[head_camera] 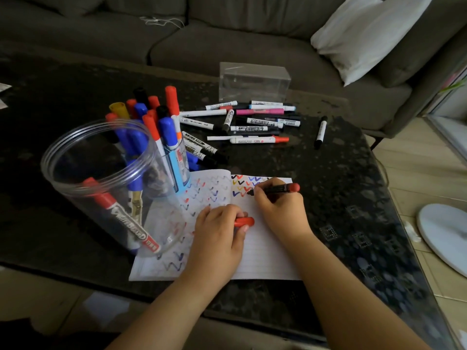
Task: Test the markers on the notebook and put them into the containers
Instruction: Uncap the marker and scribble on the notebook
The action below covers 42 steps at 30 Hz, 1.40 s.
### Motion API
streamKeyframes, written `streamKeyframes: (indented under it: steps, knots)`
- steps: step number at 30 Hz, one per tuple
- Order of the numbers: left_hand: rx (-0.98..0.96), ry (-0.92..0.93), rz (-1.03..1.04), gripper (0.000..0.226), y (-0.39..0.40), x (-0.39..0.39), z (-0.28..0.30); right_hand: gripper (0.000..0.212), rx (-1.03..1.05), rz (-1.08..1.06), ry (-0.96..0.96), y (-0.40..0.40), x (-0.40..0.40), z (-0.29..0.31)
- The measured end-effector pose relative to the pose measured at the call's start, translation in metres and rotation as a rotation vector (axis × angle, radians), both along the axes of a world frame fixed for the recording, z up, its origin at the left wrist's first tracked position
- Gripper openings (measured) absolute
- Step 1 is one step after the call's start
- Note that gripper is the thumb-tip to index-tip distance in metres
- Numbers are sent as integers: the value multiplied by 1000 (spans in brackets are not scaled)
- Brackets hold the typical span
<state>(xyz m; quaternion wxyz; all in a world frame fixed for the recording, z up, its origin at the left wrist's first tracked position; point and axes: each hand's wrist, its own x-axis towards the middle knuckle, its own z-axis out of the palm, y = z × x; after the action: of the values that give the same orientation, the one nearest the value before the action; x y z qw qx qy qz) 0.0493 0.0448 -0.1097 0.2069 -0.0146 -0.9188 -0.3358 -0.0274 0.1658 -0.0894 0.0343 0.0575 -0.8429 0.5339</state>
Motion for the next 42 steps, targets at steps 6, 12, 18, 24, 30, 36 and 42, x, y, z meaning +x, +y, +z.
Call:
streamKeyframes:
  steps: [6, 12, 18, 24, 30, 36, 42]
  knots:
    - [-2, -7, 7, 15, -1, 1, -1, 21, 8, -30, -44, 0, -1, -1]
    - [-1, -5, 14, 16, 0, 1, 1, 25, 28, -82, -5, -2, -1, -1]
    - [92, -135, -6, 21, -1, 4, 10, 17, -154, -140, -91, 5, -1, 6]
    - [611, -476, 95, 14, -8, 0, 46, 12, -437, -35, -261, 14, 17, 35]
    - [1152, -467, 125, 13, -8, 20, 85, 11, -588, 89, -180, 26, 60, 69]
    - [1108, -439, 65, 13, -5, 50, 105, 21, -594, 116, -138, 27, 90, 96]
    - [1061, -440, 3, 14, -3, 79, 116, 14, -488, 204, -100, 27, 117, 108]
